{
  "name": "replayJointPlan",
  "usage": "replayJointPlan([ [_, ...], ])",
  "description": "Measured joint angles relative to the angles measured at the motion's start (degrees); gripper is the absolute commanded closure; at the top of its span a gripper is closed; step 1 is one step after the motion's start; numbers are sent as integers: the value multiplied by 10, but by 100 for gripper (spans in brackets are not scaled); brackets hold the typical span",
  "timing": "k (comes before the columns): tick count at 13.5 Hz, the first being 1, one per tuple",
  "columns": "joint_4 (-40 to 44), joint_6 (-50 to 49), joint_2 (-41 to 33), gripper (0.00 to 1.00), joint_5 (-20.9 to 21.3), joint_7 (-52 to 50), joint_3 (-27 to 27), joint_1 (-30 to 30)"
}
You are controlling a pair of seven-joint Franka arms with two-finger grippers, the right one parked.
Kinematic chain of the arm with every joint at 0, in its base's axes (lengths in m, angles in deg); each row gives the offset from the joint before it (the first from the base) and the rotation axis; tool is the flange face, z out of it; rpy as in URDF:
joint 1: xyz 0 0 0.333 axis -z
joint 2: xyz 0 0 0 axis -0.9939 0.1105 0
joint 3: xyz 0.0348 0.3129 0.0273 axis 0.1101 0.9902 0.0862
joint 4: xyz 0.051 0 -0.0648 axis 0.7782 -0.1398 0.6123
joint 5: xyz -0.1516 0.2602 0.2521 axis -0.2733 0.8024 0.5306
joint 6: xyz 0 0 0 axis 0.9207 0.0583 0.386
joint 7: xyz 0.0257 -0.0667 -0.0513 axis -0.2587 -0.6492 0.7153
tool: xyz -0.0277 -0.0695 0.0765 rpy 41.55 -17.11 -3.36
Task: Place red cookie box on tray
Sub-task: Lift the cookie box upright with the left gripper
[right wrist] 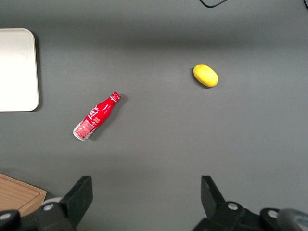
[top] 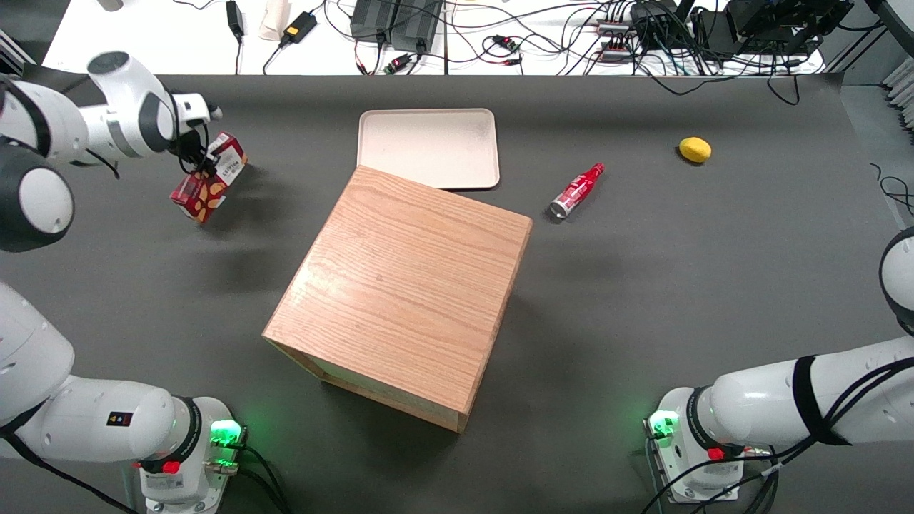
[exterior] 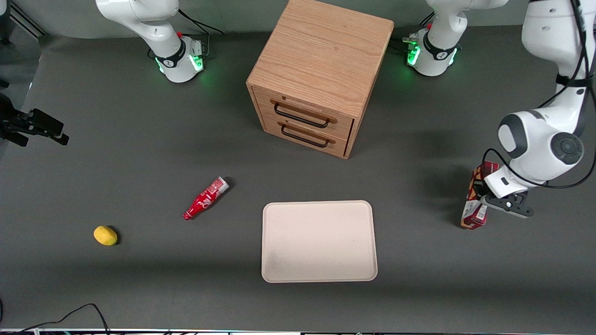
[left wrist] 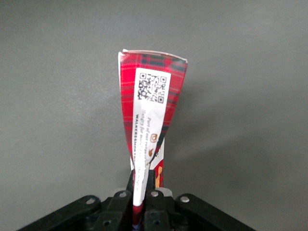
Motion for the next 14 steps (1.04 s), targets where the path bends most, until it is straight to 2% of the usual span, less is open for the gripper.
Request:
replayJointPlan([
  [4,100,-267,-106,100,6,-47,0,3],
  [7,206,-431,-140,100,21,-75,0,4],
  [10,281,-503,-138,100,28,-86,0,8],
  [14,321,-511,-119,100,27,-144,-15,20],
])
